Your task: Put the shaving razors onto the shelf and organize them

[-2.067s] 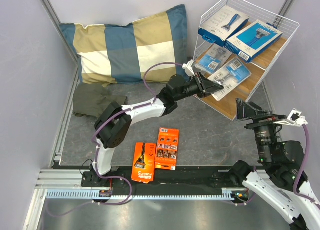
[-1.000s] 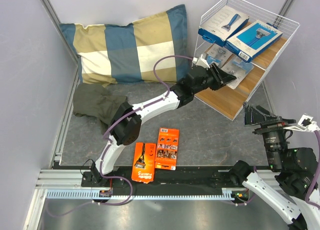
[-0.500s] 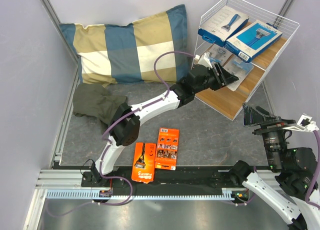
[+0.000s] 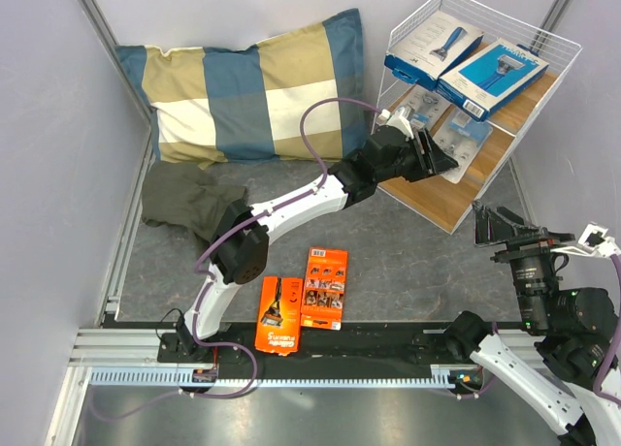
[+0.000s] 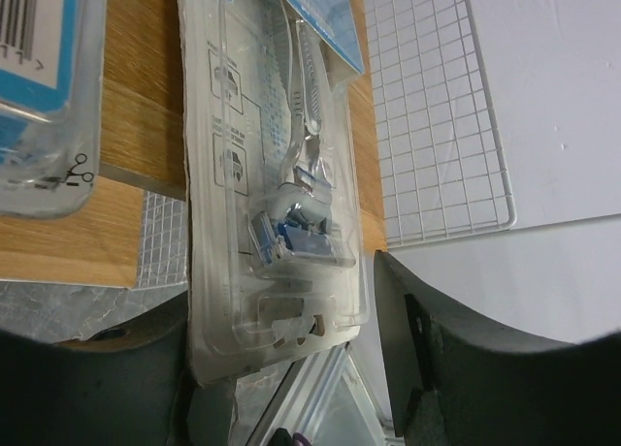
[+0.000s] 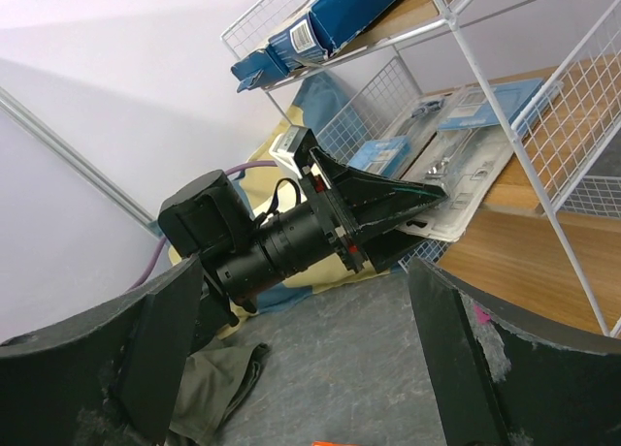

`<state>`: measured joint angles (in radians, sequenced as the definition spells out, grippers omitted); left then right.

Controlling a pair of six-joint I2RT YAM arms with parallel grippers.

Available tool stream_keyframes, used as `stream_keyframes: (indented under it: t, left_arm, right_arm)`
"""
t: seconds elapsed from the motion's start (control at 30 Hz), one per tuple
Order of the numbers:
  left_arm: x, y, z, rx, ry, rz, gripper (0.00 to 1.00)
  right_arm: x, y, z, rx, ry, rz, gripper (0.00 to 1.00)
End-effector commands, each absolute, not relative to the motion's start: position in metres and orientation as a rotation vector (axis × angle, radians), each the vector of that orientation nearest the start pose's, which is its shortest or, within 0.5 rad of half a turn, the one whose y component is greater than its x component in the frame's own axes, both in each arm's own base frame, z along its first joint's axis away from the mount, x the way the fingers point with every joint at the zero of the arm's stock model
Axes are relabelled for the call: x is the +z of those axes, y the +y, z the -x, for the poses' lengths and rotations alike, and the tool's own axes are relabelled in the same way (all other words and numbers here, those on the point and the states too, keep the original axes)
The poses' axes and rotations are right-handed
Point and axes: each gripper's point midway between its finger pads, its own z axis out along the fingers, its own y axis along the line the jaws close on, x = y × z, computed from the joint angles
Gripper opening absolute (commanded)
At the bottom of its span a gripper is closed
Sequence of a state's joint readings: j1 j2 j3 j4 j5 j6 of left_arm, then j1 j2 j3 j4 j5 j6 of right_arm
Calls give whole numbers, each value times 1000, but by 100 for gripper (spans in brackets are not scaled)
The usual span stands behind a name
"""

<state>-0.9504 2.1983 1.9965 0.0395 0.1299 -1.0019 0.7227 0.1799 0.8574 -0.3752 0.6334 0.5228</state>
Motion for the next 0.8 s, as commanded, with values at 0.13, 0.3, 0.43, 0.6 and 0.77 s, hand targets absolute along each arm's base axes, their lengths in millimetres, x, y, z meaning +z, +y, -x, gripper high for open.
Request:
stream_keyframes:
  t: [0.13, 0.3, 0.43, 0.6, 0.77]
  left_arm:
    - [325, -558, -324, -1515, 1879, -118, 60]
    - [319, -552, -324, -1503, 1875, -103, 49]
    - [321, -553, -325, -1517, 1858, -101, 32]
    - [325, -556, -328, -1548, 1833, -77, 21]
    - [328, -561, -338, -1591, 1823, -44, 21]
  right_arm:
    - [389, 28, -163, 663, 1289, -437, 95]
    - [386, 29, -164, 665, 1294, -437, 95]
    - [385, 30, -165, 665, 1296, -438, 95]
    - [384, 30, -165, 664, 1298, -440, 95]
    - [383, 29, -164, 665, 1297, -440, 95]
